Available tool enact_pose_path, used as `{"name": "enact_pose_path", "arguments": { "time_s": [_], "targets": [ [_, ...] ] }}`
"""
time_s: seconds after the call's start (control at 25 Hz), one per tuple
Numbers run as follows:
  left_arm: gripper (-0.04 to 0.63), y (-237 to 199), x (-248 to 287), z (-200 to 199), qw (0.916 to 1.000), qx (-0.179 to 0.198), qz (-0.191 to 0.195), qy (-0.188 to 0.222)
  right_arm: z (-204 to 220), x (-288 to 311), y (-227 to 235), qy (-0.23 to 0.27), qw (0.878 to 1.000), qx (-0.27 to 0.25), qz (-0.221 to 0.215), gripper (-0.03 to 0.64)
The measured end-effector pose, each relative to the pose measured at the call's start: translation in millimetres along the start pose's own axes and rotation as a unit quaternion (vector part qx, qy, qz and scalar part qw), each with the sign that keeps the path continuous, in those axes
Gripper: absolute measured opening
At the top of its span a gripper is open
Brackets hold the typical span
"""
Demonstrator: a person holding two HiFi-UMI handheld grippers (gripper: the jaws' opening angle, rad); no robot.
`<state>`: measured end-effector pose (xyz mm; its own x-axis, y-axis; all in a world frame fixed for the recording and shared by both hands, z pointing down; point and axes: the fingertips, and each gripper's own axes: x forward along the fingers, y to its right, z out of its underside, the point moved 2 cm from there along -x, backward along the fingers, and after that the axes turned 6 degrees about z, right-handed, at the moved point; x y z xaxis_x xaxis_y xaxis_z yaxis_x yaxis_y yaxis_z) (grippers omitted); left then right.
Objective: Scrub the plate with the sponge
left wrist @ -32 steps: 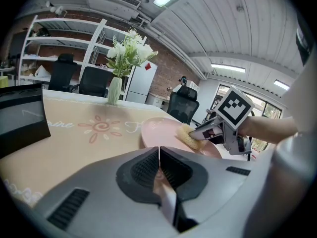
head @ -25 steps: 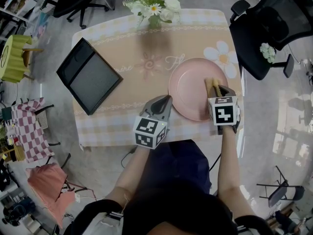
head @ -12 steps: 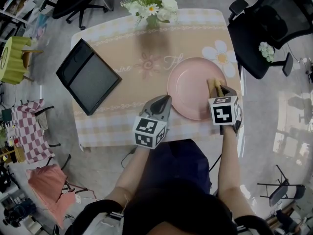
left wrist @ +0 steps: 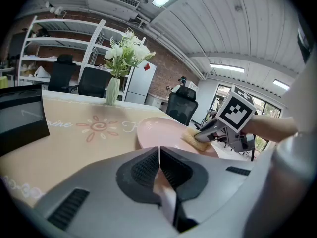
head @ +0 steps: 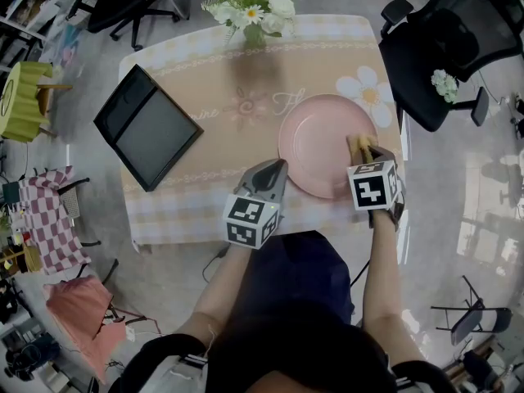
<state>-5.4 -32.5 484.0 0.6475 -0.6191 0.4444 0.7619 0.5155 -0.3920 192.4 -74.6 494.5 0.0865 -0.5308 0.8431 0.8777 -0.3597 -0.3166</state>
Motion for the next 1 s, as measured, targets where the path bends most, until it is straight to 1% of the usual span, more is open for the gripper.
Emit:
{"name": "enact_pose_path", "arguments": {
  "time_s": [0.16,0.32,0.48,0.72,0.88,1.0],
  "targets": [
    [0.015,1.6,-1.5,0.6,1.0,0.002,-0.002,0.0,1.7,-5.7,-2.3,0.008,1.0,0.008,-0.007,0.052],
    [0.015,3.8,-3.5,1.8,1.0,0.002,-0.002,0.001,-2.1,-19.1,-4.8,0.036,0.999,0.025,-0.017,0.052],
    [0.015,3.5,-5.0,3.8,1.0,0.003,-0.003,-0.001,-9.1,-36.3,-16.4,0.064,0.997,0.034,-0.039,0.052],
    [0.015,6.1,-5.9,4.4,1.0,0.006,-0.002,-0.001,-15.0,-61.3,-47.4,0.096,0.991,0.031,-0.092,0.052],
    [0.015,7.3,-6.8,5.2,1.0,0.007,-0.001,-0.002,-14.8,-69.2,-71.6,0.106,0.985,0.027,-0.134,0.052],
    [0.015,7.0,-7.8,5.9,1.0,0.008,-0.003,-0.003,-16.3,-70.5,-88.1,0.11,0.981,0.025,-0.156,0.052]
  ]
}}
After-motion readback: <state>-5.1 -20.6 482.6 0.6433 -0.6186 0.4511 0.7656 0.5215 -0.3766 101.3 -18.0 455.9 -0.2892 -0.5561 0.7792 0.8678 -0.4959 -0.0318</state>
